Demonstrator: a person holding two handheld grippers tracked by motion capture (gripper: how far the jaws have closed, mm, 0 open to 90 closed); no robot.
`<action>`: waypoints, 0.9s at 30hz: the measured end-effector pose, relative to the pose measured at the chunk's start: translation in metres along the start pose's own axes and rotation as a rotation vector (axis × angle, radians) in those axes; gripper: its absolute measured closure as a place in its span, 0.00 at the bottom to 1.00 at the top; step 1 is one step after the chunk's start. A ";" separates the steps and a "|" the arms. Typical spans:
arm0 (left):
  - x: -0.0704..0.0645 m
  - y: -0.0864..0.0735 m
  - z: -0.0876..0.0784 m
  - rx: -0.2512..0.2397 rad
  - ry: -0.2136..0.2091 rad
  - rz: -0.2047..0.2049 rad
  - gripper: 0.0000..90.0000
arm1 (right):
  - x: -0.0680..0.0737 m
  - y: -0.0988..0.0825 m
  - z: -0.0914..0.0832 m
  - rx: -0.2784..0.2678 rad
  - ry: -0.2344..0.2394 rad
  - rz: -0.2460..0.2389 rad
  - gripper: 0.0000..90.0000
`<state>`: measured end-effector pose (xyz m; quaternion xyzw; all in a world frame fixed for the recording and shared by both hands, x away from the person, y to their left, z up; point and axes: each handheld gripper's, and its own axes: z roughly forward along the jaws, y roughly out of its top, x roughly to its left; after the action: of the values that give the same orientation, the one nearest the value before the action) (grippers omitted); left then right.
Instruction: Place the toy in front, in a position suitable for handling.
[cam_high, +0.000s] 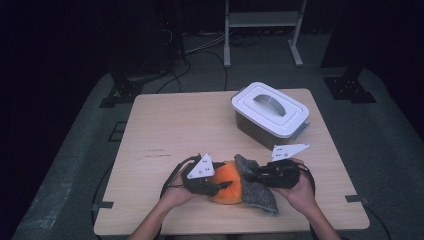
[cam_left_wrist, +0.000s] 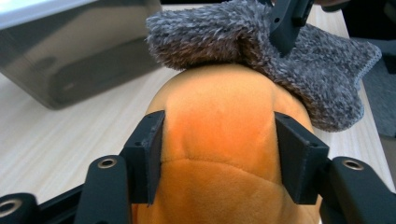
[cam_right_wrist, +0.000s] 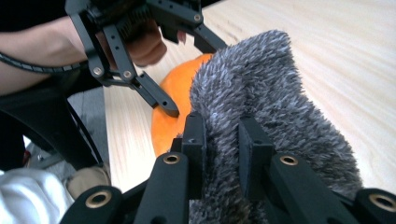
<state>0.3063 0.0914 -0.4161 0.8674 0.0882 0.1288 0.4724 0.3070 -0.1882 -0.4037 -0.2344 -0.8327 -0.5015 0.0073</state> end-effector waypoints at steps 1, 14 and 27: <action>0.001 0.000 0.000 0.005 -0.016 -0.011 0.40 | -0.001 -0.001 0.002 0.010 0.009 0.002 0.82; 0.000 -0.003 -0.004 0.017 -0.059 -0.030 0.35 | -0.003 -0.003 -0.006 0.006 0.028 0.021 0.82; 0.011 -0.003 -0.002 0.055 -0.130 -0.157 0.11 | 0.002 -0.011 0.008 0.097 0.099 -0.006 0.82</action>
<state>0.3163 0.0973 -0.4159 0.8770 0.1287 0.0324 0.4617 0.3025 -0.1853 -0.4160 -0.2063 -0.8554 -0.4715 0.0583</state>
